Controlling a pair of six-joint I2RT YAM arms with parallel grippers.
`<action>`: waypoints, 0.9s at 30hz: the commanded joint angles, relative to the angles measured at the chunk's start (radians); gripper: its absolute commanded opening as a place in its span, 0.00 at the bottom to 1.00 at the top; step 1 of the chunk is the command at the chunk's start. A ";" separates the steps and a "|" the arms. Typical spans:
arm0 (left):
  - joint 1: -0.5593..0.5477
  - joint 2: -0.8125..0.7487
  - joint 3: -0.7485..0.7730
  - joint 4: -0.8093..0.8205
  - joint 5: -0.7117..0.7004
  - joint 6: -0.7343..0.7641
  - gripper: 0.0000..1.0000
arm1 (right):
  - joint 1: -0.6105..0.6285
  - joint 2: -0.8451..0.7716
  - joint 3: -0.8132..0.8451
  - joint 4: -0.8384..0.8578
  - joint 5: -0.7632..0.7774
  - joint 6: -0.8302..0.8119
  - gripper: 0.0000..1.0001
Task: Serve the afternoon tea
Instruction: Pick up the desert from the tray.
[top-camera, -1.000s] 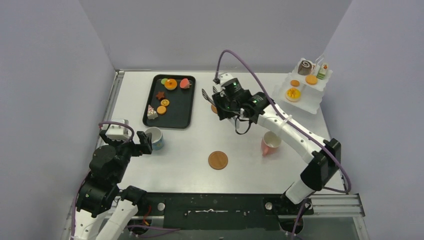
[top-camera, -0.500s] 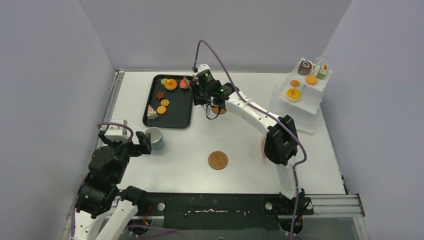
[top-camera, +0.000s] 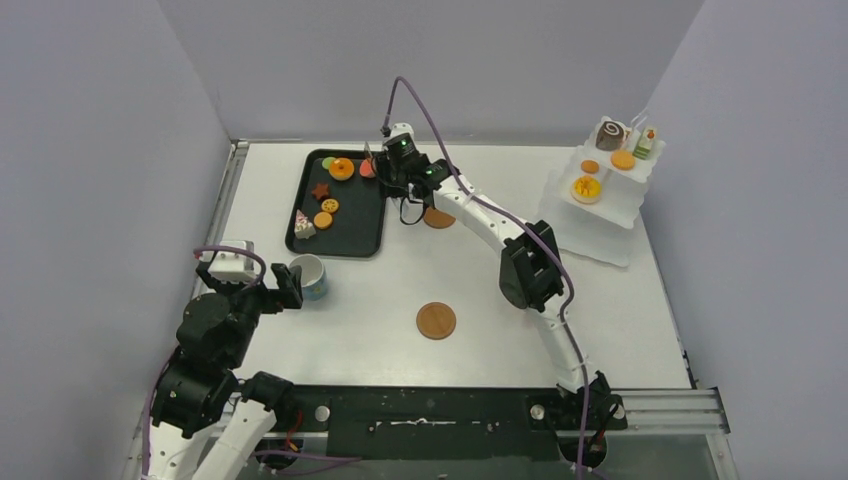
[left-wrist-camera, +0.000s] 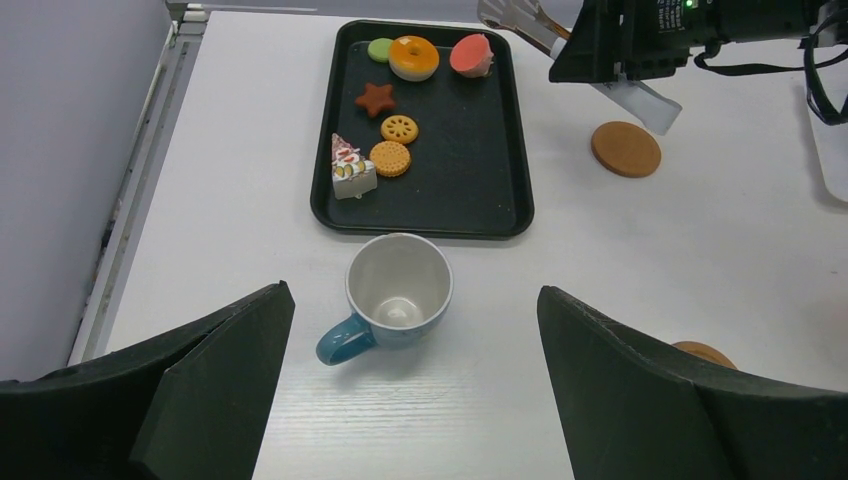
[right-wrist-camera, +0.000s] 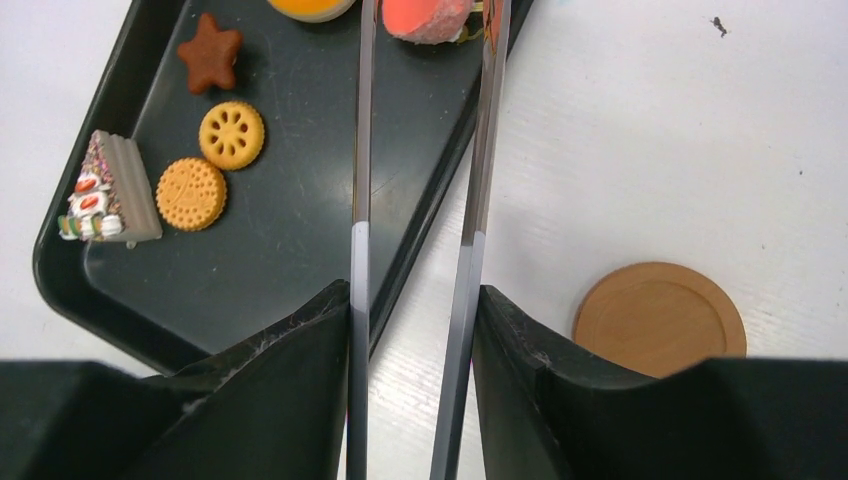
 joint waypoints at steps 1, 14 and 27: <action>0.006 -0.010 0.003 0.049 -0.001 0.017 0.91 | -0.022 0.033 0.104 0.037 0.003 0.023 0.42; 0.007 -0.002 0.003 0.053 0.000 0.022 0.91 | -0.020 0.153 0.206 0.036 -0.069 0.002 0.42; 0.006 0.002 0.003 0.052 -0.006 0.025 0.91 | -0.021 0.183 0.249 -0.009 -0.129 -0.001 0.27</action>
